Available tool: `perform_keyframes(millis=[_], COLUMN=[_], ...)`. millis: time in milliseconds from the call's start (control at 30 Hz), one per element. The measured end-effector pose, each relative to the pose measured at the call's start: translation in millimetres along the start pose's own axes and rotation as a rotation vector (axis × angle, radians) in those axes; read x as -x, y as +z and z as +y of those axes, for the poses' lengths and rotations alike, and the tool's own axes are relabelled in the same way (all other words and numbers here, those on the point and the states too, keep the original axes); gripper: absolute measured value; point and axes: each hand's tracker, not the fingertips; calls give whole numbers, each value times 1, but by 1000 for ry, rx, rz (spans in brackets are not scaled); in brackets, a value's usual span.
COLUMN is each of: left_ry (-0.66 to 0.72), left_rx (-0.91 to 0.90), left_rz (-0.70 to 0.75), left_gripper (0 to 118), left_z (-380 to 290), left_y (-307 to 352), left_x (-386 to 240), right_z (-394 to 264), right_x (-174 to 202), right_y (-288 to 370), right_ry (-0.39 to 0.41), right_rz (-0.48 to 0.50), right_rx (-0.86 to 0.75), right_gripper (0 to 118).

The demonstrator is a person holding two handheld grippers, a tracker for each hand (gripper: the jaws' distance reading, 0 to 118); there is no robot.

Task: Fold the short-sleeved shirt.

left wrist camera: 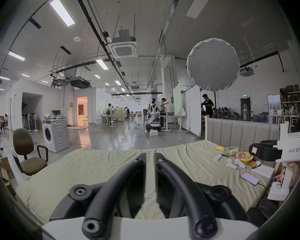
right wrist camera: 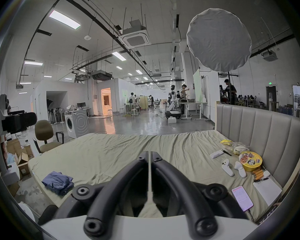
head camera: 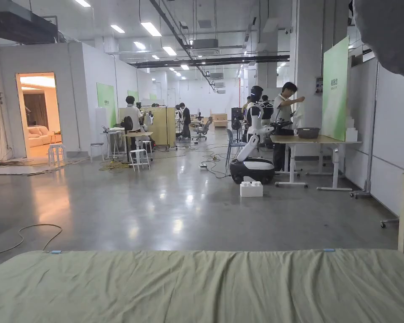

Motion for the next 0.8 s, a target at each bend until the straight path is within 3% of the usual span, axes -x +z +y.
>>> perform_keyframes(millis=[33,67,100,133,200,333,400,433,800], left_ry=[2,3,5,4,-1,8,5,1,37], left_rx=[-3,-5,-2,-2,-13,-24,-21,-21,-20], left_rz=[0,1,6,13,26,17,24,28,33], left_gripper=[26,45,76,96,118,118,118,118,118], left_z=[0,0,0,0,-1,-1,-2,-3,0], left_y=[0,1,1,0,2,3,3,2,6], left_x=[1,1,1,1,0,1,1,1,8], right_z=[0,1,0,-1,-1,1,4,2,-2], right_x=[0,0,-1,-1,0,2,5,5,4], right_y=[0,0,-1,-1,0,0,1,1,2], right_ry=[0,3,-9,-14,-10,-9,22,-5,18], right_rz=[1,9,15,13,11,20,35,20,18], right_rx=[-1,-5,6,8,-6,-15,-68,-40,-25], right_gripper=[19,39,67,83,100,118,118,118,118])
